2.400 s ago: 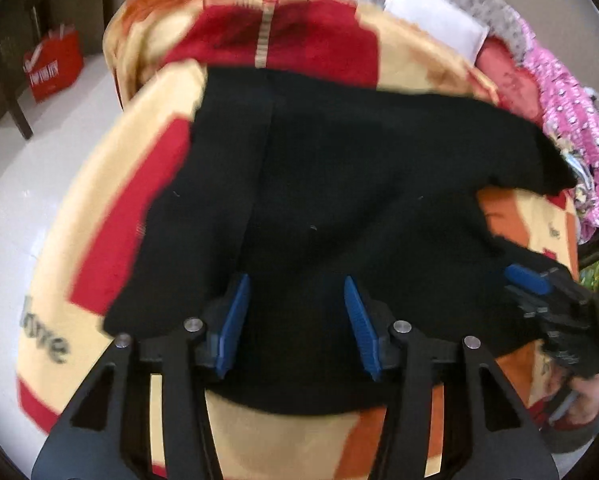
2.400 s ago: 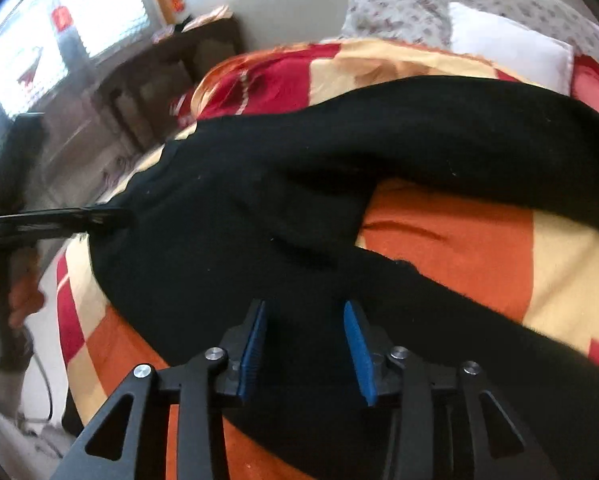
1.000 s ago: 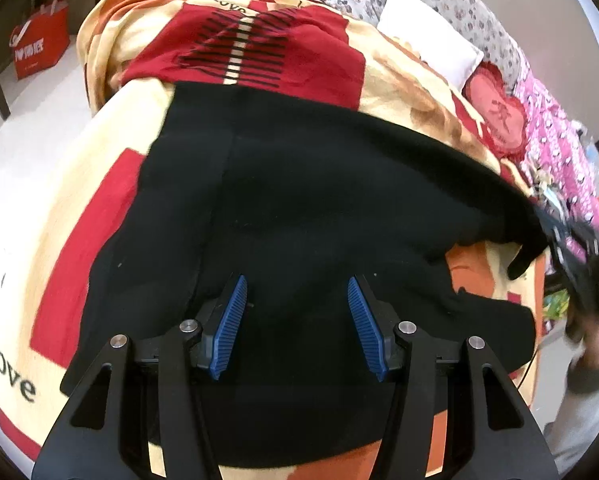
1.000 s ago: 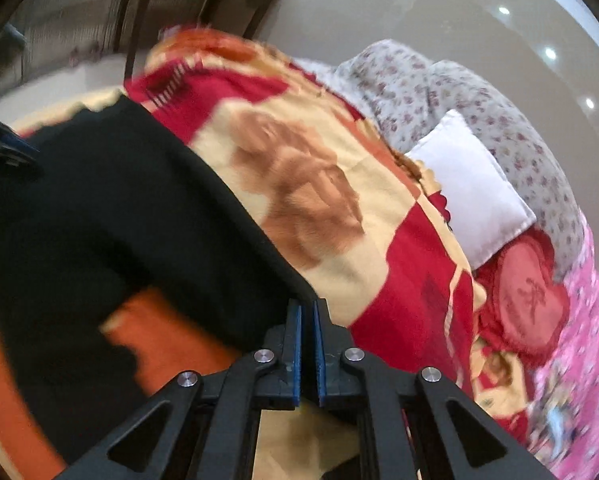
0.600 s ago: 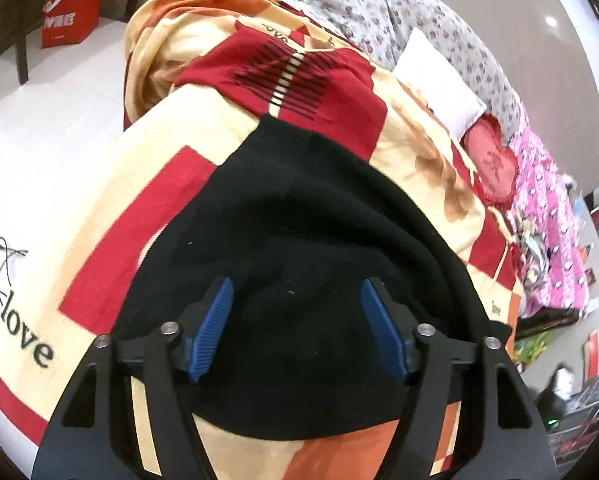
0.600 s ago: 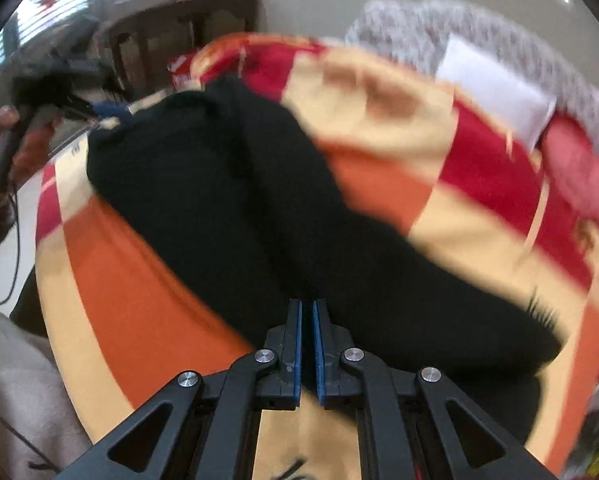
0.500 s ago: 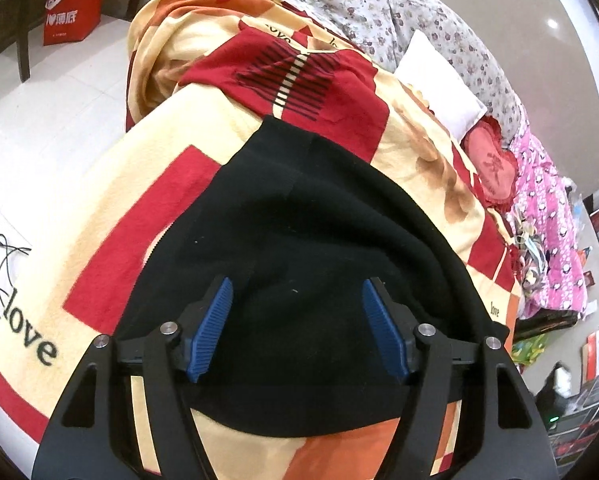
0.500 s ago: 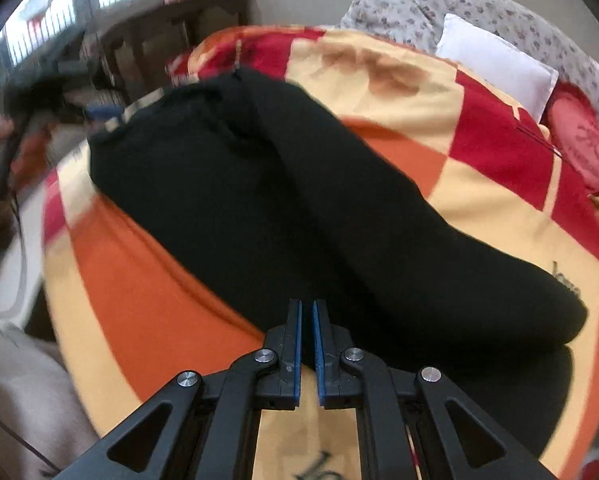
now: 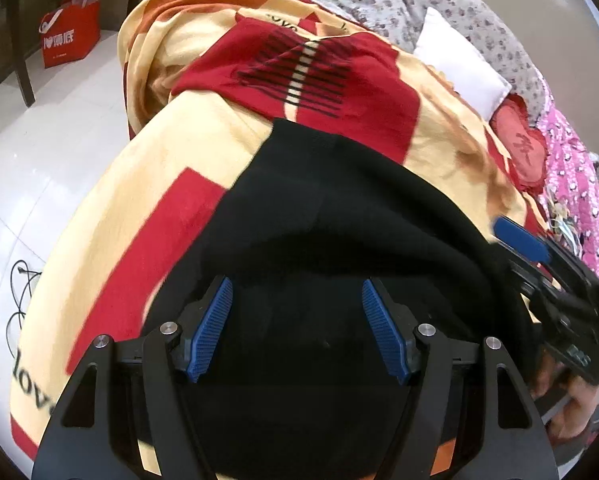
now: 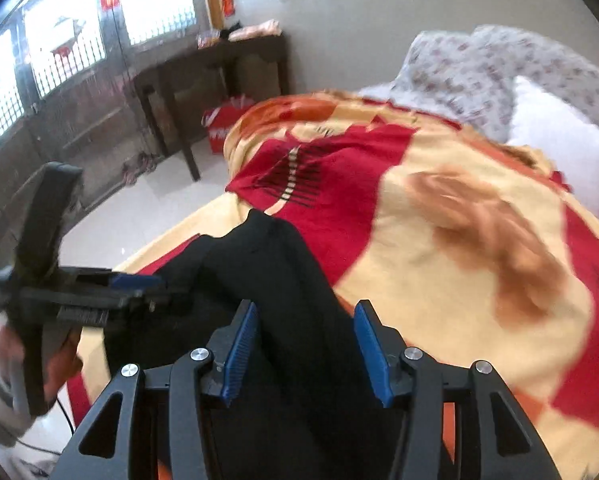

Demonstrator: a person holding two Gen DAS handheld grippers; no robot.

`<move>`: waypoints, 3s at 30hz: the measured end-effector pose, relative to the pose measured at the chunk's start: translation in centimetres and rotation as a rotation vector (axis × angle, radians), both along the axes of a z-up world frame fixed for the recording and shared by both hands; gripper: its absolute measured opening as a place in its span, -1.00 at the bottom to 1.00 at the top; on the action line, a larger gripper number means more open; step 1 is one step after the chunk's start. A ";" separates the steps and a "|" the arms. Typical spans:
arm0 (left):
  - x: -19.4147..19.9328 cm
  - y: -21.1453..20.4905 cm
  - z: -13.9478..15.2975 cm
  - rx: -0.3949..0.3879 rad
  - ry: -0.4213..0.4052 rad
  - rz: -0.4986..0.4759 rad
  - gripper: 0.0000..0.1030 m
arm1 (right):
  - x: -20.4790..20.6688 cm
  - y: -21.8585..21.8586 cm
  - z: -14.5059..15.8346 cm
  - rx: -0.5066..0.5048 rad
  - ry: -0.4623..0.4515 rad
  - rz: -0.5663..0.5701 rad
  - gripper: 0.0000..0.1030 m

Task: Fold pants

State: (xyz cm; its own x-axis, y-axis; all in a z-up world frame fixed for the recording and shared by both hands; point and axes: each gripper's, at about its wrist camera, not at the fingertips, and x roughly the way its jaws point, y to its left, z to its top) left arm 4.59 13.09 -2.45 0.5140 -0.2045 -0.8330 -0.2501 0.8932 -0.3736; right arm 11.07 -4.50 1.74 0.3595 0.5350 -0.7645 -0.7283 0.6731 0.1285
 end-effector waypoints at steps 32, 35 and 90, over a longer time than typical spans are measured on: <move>-6.0 9.0 0.3 -0.548 -0.135 0.046 0.77 | -11.7 2.4 -1.6 0.101 0.053 0.190 -0.86; -6.7 9.9 0.9 -0.535 -0.160 0.063 0.91 | -12.0 2.2 -2.4 0.108 0.077 0.196 -0.86; -5.0 -3.4 0.3 0.182 -0.050 -0.089 0.01 | -3.7 -10.3 -4.2 0.154 0.126 -0.321 -0.82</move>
State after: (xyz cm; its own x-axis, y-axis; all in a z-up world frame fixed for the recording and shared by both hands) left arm -0.40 9.69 -2.14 0.5425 -0.0994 -0.8341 -0.1528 0.9647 -0.2143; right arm 7.35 -14.78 -2.47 0.4361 0.5225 -0.7327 -0.4557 0.8303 0.3209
